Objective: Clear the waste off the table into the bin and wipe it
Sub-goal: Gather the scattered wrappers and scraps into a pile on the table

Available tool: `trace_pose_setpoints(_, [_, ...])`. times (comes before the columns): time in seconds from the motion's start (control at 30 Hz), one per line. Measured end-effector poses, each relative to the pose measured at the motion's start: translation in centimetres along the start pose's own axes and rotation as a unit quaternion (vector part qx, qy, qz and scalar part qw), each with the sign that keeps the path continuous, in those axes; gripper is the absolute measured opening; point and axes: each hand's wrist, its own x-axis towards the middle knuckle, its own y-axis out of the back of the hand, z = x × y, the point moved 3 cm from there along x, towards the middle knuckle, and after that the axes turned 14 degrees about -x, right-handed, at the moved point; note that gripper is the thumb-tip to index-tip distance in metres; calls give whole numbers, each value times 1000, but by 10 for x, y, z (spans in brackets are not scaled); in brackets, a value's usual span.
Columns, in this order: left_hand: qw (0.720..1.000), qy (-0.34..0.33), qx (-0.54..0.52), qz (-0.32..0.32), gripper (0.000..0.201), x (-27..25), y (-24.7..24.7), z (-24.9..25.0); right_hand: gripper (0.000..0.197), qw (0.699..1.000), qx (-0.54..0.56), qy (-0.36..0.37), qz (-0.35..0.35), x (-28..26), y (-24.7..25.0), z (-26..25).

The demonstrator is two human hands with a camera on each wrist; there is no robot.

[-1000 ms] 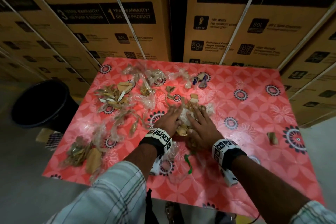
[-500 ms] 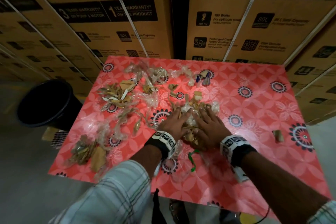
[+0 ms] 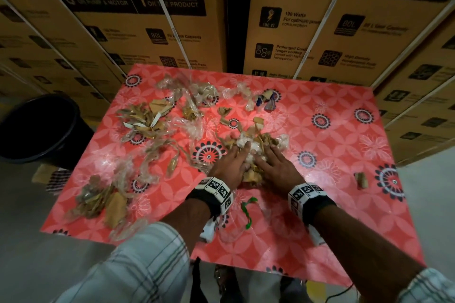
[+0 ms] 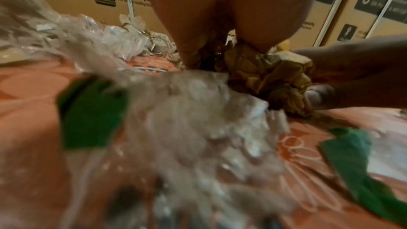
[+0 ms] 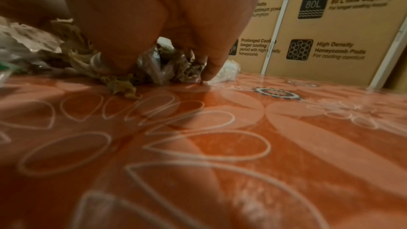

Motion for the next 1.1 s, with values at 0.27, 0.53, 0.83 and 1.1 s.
trace_pose_setpoints(0.27, [999, 1, 39, -38, 88, 3, -13, -11, 67, 1000, -25, 3, -3, 0, -7, 3])
trace_pose_setpoints(0.53, [981, 24, 190, 43, 81, -3, -10, 7, 60, 996, -65, -40, 48, -16, 29, -17])
trace_pose_setpoints(0.83, [994, 29, 100, -11, 93, -5, 13, 35, 61, 997, -52, -39, 47, -18, 33, -19])
trace_pose_setpoints(1.1, [994, -8, 107, 27, 73, -46, 17, 62, 70, 993, -68, -31, 90, -47, 61, -21])
